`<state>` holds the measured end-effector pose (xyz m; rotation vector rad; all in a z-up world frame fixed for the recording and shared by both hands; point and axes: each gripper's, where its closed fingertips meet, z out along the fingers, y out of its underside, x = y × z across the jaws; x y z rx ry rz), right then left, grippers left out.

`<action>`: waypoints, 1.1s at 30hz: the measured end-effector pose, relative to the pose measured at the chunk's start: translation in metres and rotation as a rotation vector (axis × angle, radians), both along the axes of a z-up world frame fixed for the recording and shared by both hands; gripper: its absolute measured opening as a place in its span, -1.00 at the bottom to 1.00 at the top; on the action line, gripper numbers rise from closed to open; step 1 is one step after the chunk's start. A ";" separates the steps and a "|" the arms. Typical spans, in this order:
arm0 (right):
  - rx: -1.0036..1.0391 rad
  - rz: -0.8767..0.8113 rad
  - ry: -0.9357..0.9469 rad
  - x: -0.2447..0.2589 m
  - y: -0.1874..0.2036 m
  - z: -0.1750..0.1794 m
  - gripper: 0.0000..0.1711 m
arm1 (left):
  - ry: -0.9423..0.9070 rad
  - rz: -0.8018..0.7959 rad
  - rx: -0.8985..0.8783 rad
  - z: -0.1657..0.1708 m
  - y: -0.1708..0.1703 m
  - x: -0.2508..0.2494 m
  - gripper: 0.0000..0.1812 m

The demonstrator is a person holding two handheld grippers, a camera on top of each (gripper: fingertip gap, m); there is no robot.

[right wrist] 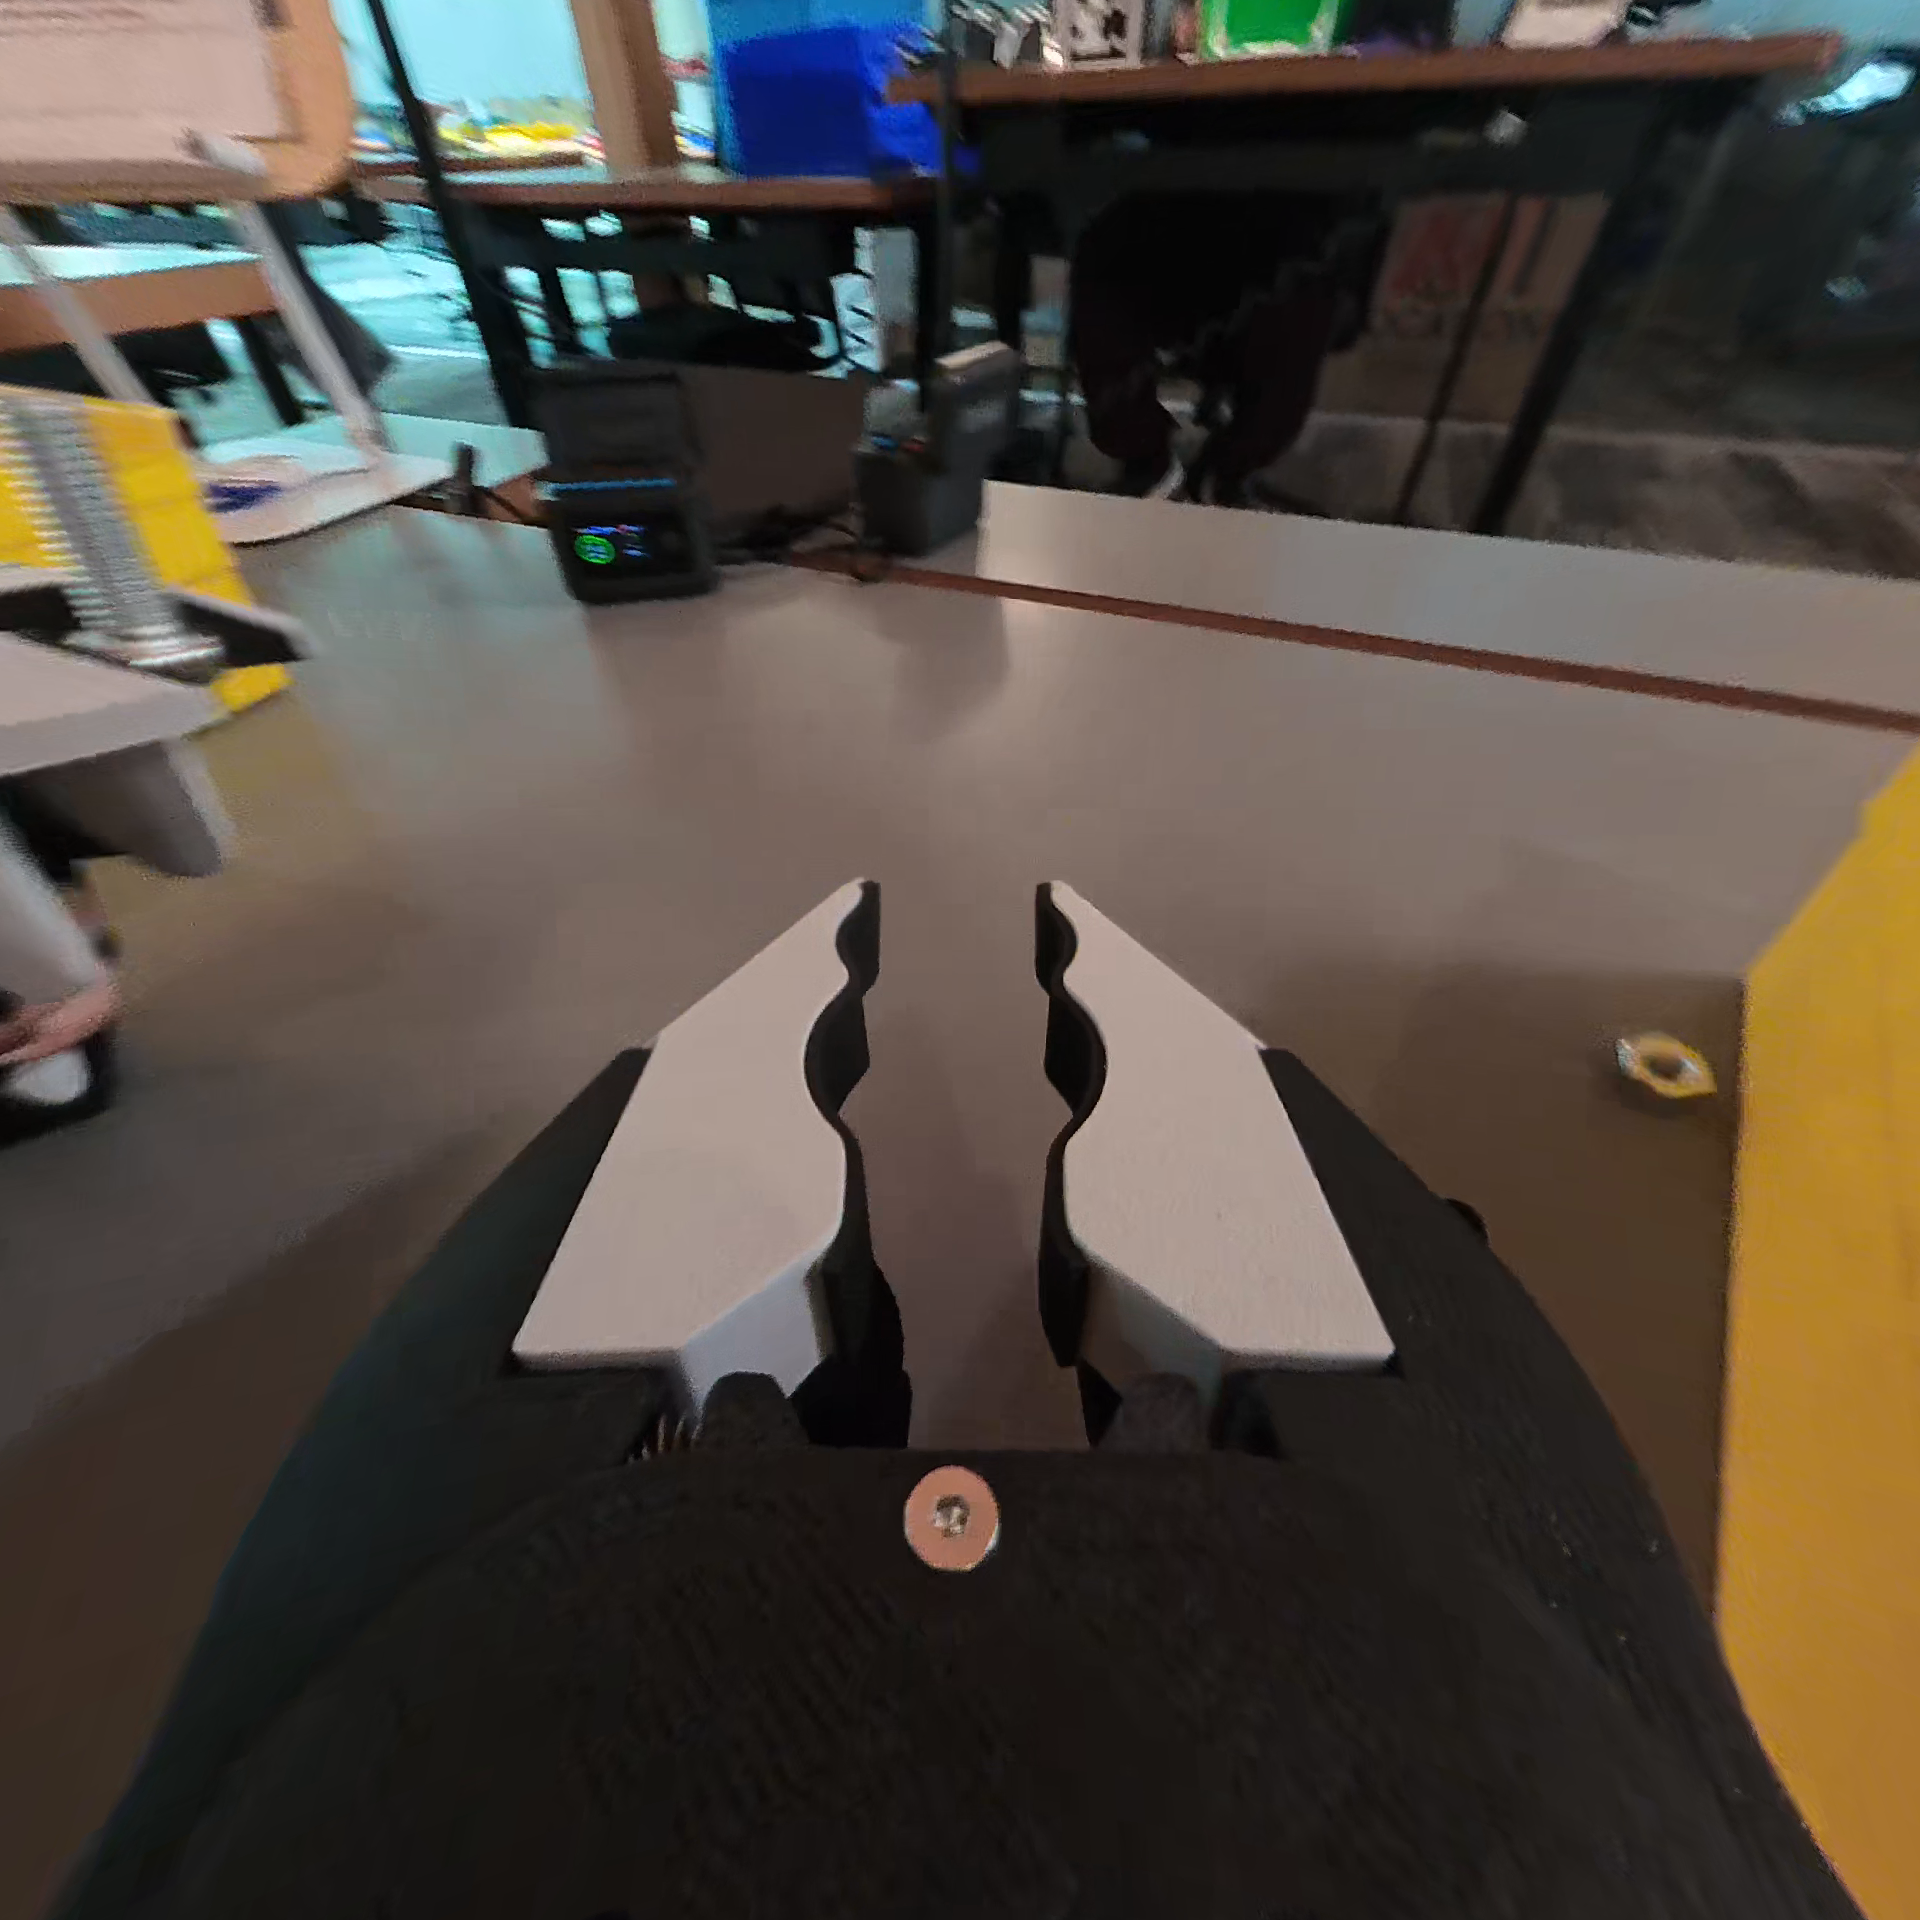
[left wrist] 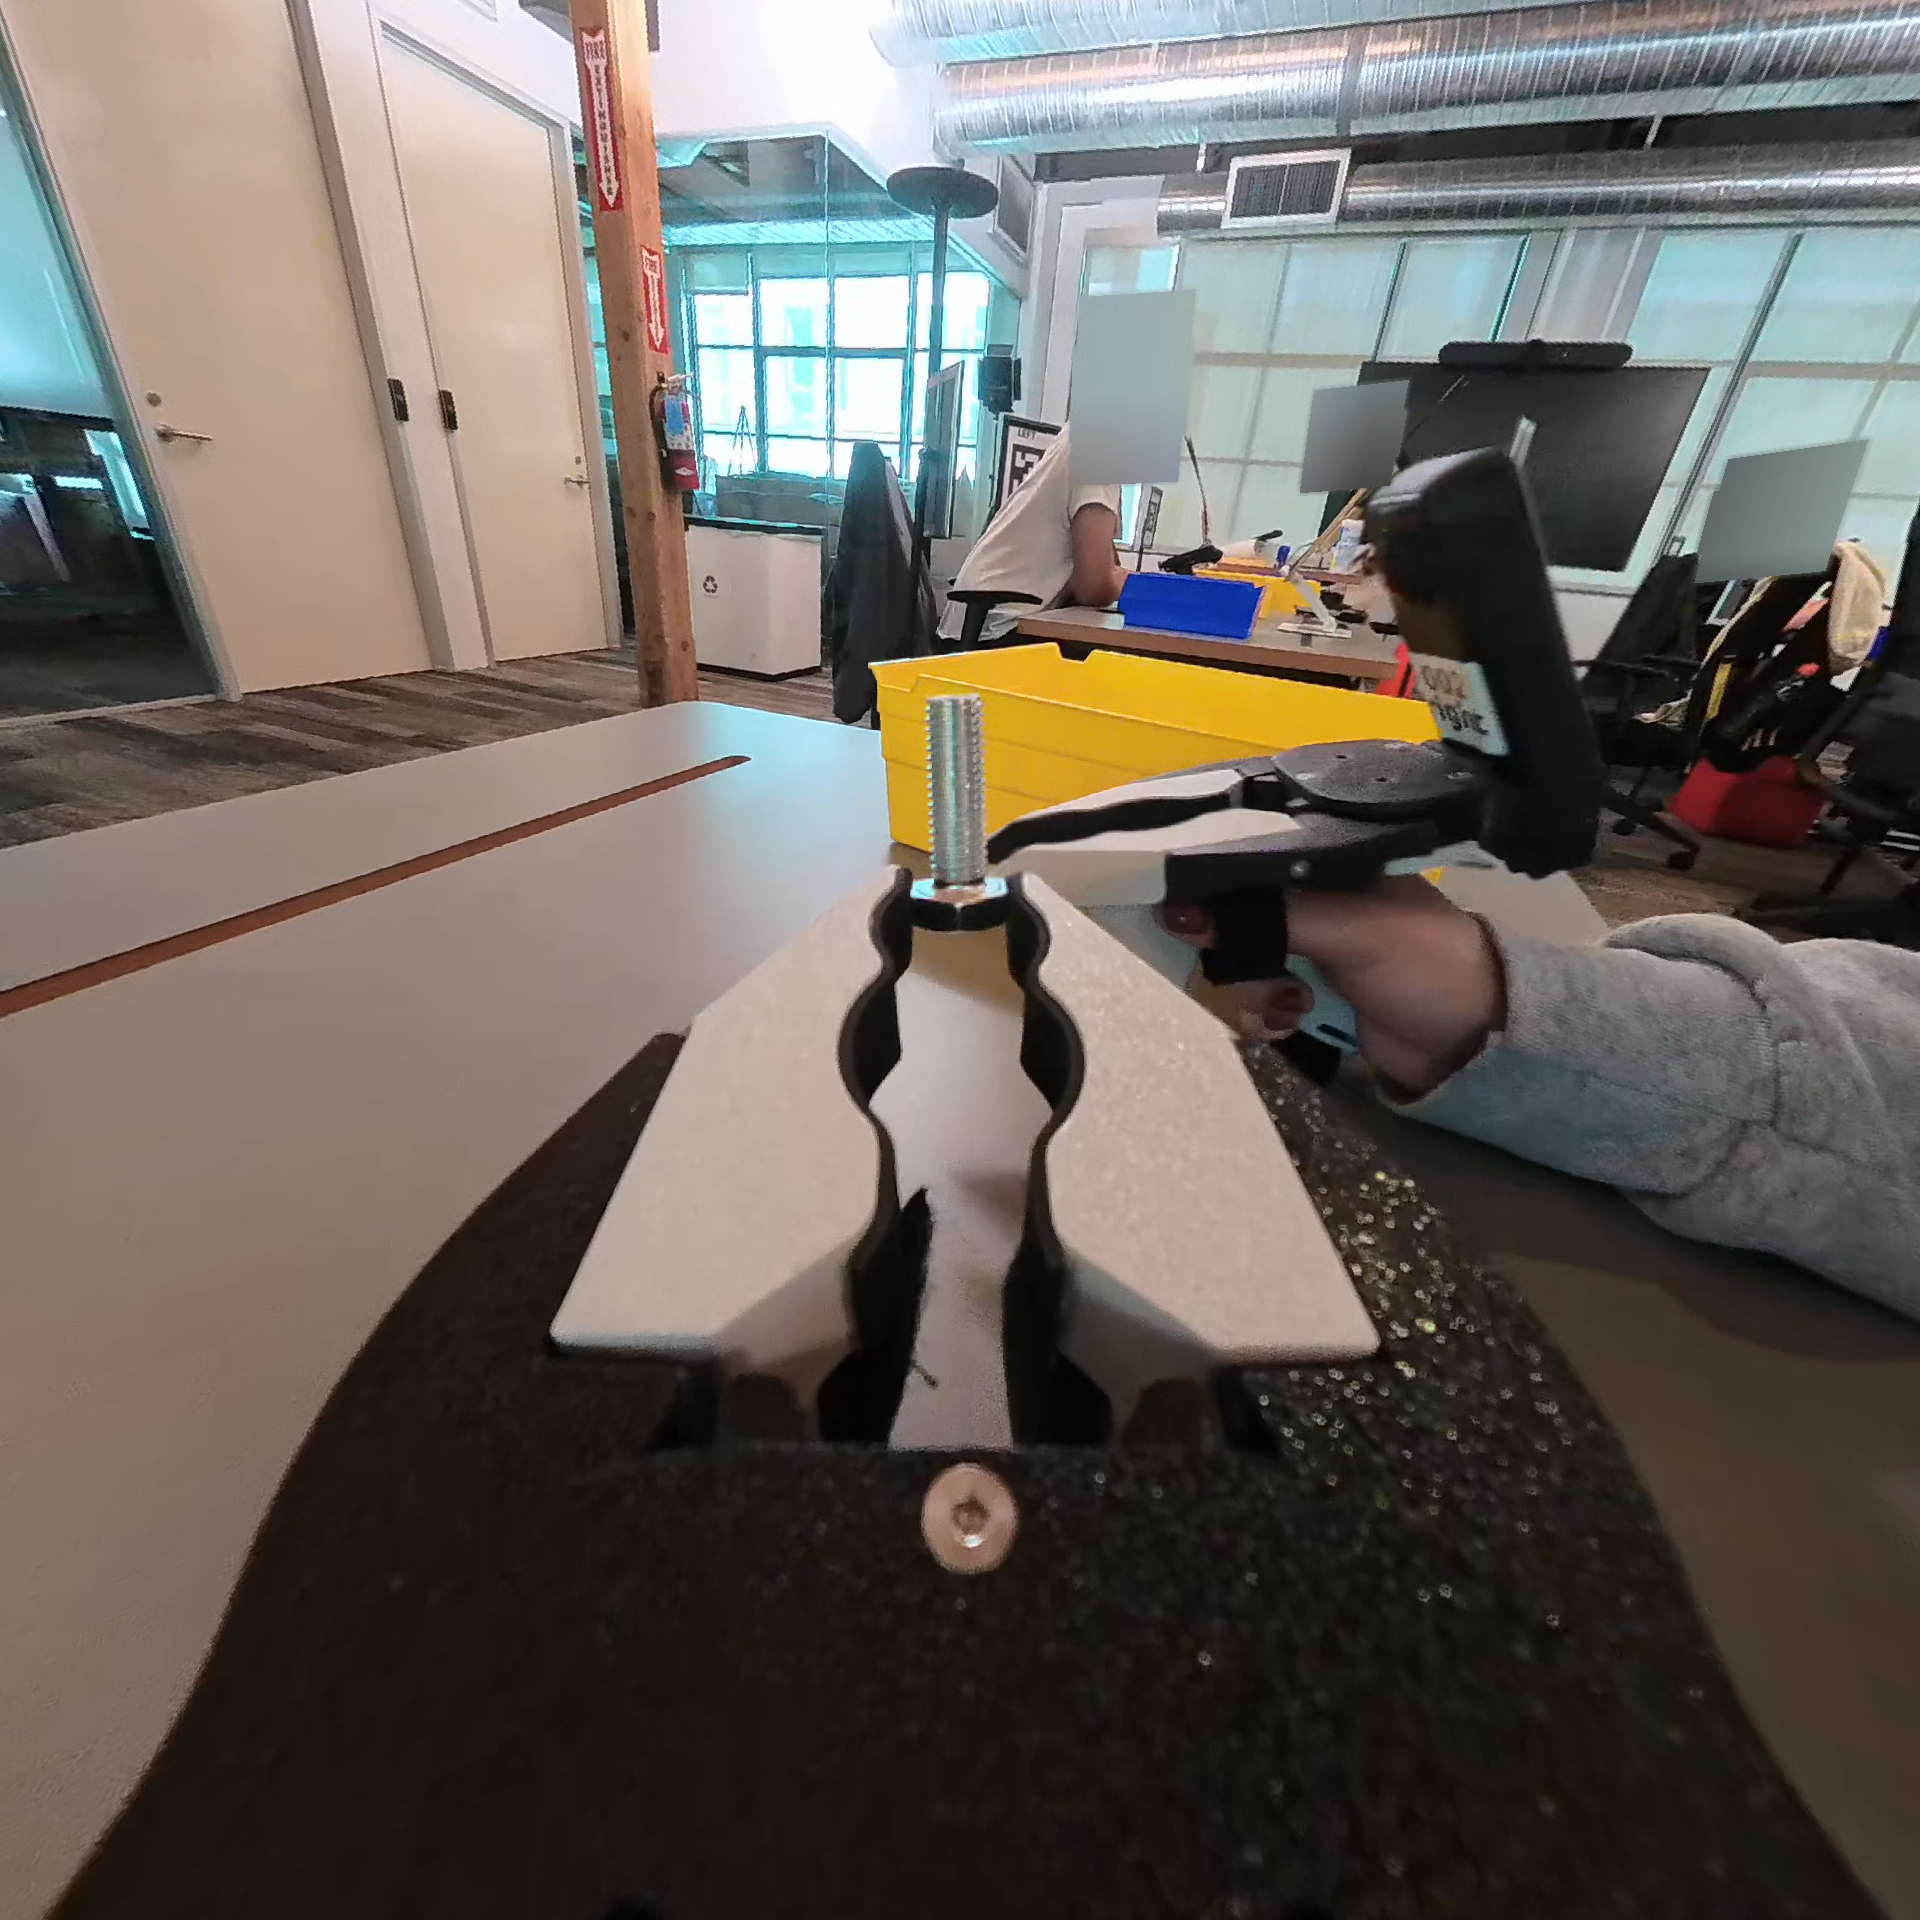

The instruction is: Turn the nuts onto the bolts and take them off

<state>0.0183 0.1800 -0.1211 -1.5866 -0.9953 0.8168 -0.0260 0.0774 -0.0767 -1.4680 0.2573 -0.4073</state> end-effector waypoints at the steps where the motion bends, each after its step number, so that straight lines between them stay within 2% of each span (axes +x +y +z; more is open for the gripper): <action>1: -0.010 -0.031 -0.008 0.005 0.009 -0.002 -0.67 | 0.002 0.000 0.000 0.000 0.000 0.000 -0.85; 11: -0.043 -0.211 -0.097 0.053 0.077 -0.015 -0.66 | 0.002 -0.007 -0.011 -0.002 0.001 0.001 -0.83; 16: -0.095 -0.338 -0.246 0.070 0.103 -0.037 -0.52 | 0.005 -0.010 -0.014 -0.002 0.001 0.002 -0.83; 22: -0.201 -0.576 -0.426 0.085 0.128 -0.066 -0.51 | 0.019 -0.014 -0.025 -0.004 0.003 0.004 -0.84; 28: -0.235 -0.705 -0.416 0.079 0.151 -0.067 -0.51 | 0.040 -0.019 -0.031 -0.006 0.003 0.006 -0.83; 31: -0.256 -0.707 -0.402 0.076 0.156 -0.068 -0.58 | 0.036 -0.019 -0.031 -0.006 0.003 0.006 -0.84; 33: -0.283 -0.678 -0.382 0.073 0.155 -0.069 -0.75 | 0.030 -0.018 -0.030 -0.005 0.003 0.005 -0.84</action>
